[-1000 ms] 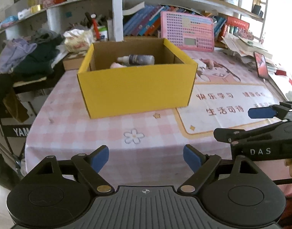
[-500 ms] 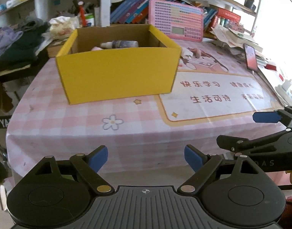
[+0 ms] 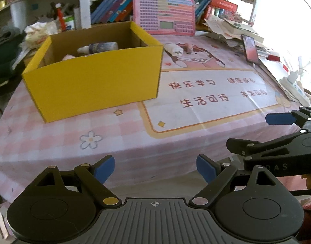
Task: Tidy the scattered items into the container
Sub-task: 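Withdraw both open tools from the yellow box toward the white adapter and pink fan, then grasp the white plug adapter with the left tool while the right tool grasps the pink fan, then carry the adapter with the left tool while the right tool carries the pink fan to the box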
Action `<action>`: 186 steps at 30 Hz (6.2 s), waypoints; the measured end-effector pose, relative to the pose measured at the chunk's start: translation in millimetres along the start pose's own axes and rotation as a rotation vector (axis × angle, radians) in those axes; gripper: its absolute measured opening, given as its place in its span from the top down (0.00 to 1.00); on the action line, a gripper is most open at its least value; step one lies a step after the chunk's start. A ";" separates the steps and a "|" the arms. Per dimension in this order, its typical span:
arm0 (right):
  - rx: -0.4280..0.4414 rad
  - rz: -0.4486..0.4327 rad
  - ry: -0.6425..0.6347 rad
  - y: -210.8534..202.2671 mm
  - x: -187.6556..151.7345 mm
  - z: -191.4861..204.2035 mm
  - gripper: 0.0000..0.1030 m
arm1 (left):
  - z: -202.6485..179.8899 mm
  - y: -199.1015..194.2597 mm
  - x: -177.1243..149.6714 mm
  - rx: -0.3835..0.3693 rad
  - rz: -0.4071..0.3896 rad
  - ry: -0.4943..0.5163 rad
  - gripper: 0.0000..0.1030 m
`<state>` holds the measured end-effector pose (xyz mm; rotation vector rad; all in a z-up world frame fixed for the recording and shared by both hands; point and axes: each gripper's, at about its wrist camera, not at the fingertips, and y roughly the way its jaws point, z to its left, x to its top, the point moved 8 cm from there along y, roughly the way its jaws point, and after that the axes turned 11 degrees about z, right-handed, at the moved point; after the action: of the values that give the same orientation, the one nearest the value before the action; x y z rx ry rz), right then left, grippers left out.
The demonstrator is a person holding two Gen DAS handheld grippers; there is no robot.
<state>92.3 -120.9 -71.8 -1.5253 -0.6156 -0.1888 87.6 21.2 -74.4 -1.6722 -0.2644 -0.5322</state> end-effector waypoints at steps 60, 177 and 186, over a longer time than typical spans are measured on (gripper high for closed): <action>0.217 -0.091 0.114 157.2 219.0 -219.6 0.16 | -90.0 148.5 258.0 0.214 -0.035 -0.095 0.13; 0.163 -0.180 0.121 -11.8 43.3 -108.1 0.85 | -67.1 -7.0 95.8 -0.199 -0.162 -0.122 0.59; 0.150 -0.186 0.119 -32.9 18.9 -68.8 0.85 | -37.9 -26.2 57.2 -0.210 -0.169 -0.151 0.59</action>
<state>109.8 -184.4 -29.1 -1.3028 -0.6618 -0.3652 117.6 -18.4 -20.3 -1.9085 -0.4764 -0.5754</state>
